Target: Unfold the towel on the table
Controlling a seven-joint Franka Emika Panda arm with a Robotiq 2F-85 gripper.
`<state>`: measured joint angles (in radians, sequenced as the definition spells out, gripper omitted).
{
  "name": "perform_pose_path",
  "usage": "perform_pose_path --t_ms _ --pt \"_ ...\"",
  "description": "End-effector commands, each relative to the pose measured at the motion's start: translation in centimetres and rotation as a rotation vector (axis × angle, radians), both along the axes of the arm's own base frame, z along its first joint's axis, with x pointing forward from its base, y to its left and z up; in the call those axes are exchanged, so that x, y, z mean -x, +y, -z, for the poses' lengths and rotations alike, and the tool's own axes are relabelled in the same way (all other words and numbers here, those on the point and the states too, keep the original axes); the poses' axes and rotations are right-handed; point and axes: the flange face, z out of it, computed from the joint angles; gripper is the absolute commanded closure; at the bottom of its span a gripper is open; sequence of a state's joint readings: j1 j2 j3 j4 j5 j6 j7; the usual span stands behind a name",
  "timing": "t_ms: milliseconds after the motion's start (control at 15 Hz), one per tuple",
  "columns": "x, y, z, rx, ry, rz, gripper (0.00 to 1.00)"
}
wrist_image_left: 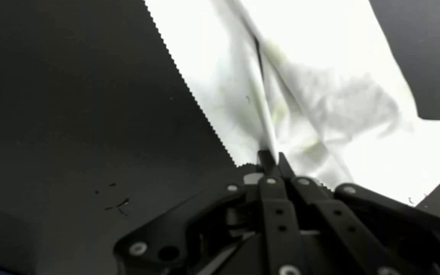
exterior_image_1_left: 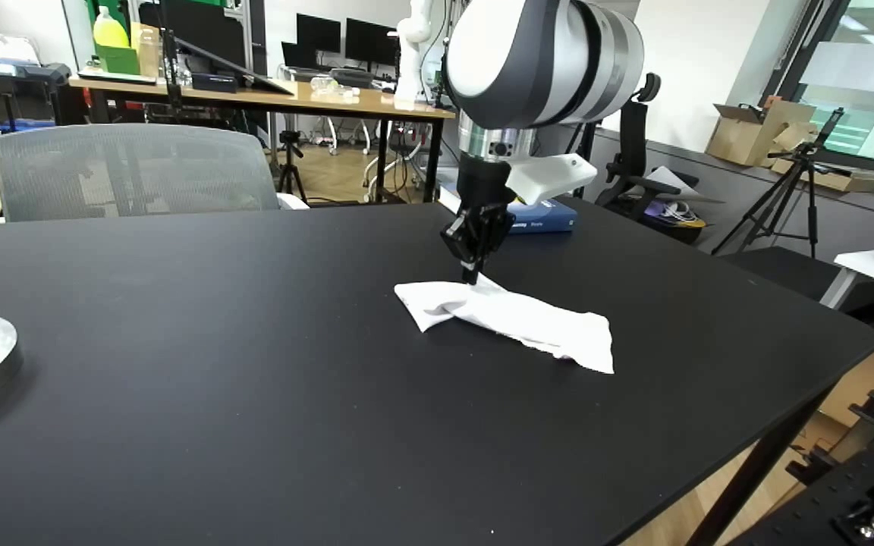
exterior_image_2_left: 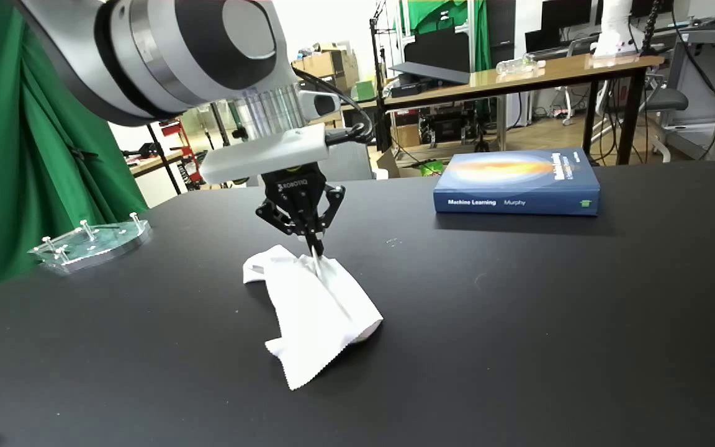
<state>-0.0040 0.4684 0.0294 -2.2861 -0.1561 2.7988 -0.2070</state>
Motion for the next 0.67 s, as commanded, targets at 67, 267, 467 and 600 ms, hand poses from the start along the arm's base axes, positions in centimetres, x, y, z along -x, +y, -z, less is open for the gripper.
perform_pose_path --t_ms 67,267,467,600 --pt "0.0 1.3 -3.5 -0.045 0.04 -0.025 1.0" --pt "0.1 3.1 -7.2 -0.054 0.048 -0.095 1.0" --pt "1.2 5.0 -11.1 -0.055 0.074 -0.14 1.0" --pt "2.1 6.3 -13.5 -0.058 0.105 -0.163 1.0"
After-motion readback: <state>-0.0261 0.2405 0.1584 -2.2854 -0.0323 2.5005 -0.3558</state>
